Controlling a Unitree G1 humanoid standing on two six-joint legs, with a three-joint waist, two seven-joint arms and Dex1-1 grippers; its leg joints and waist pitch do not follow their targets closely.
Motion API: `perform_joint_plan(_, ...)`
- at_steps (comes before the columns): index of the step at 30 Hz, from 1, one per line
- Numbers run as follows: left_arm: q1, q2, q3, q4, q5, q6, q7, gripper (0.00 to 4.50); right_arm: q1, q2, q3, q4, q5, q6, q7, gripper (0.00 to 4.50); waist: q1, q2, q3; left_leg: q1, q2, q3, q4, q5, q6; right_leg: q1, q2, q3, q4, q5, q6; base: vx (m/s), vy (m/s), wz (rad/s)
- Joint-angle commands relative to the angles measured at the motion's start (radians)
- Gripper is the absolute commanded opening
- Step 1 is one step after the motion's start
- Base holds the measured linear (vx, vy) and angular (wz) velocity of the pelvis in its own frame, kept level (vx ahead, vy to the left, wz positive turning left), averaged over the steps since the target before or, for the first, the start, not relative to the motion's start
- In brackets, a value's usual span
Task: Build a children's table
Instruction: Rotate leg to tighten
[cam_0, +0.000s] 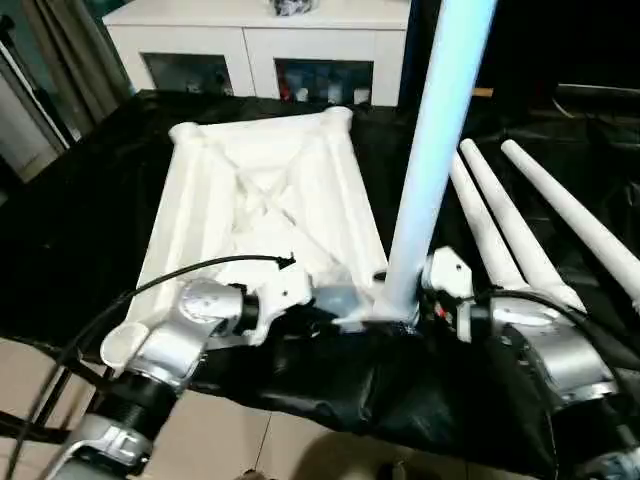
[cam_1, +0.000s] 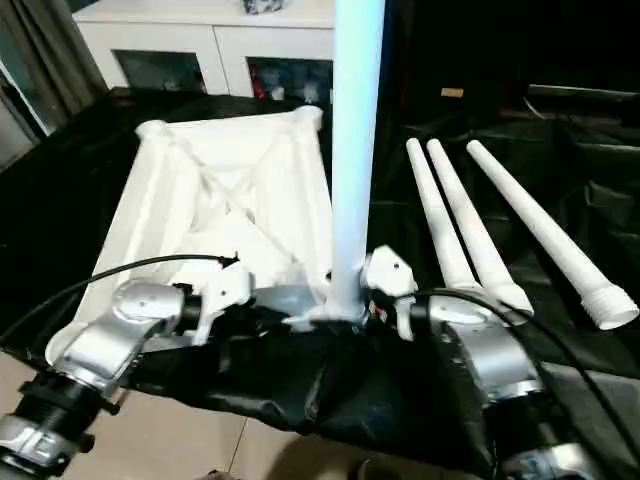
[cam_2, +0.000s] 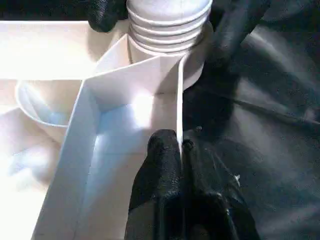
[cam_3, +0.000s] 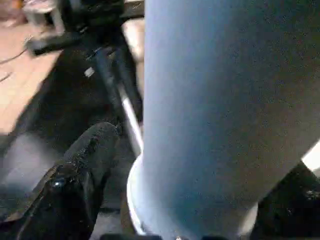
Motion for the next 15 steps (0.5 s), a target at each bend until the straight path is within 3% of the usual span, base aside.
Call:
perform_joint_plan(1,-0.012,0.01,0.009,-0.043,-0.046,-0.041,-0.042,0.0,-0.003,-0.015,0.032,0.001,-0.02,-0.009,0.036,3.75,0.0,-0.019,-0.063,-0.003,0.02,0.0,-0.07,-0.122,0.127,0.069,-0.06,0.038,-0.076,-0.316,-0.183,0.0,0.0,0.0)
perform_joint_plan(7,-0.018,0.022,0.021,-0.03,-0.054,-0.05,-0.065,0.0,-0.028,-0.023,0.039,0.046,-0.045,-0.027,0.032,3.31,0.006,-0.023,-0.065,-0.004,0.022,0.001,-0.068,-0.096,0.125,0.072,-0.061,0.04,-0.066,-0.255,-0.21,0.0,0.0,0.0)
perform_joint_plan(15,-0.006,0.021,0.017,-0.041,-0.066,-0.046,-0.076,0.0,-0.018,-0.009,0.035,0.033,-0.008,-0.01,0.045,2.75,0.008,-0.023,-0.068,-0.002,0.021,0.002,-0.066,-0.093,0.12,0.075,-0.06,0.04,-0.066,-0.252,-0.21,0.0,0.0,0.0)
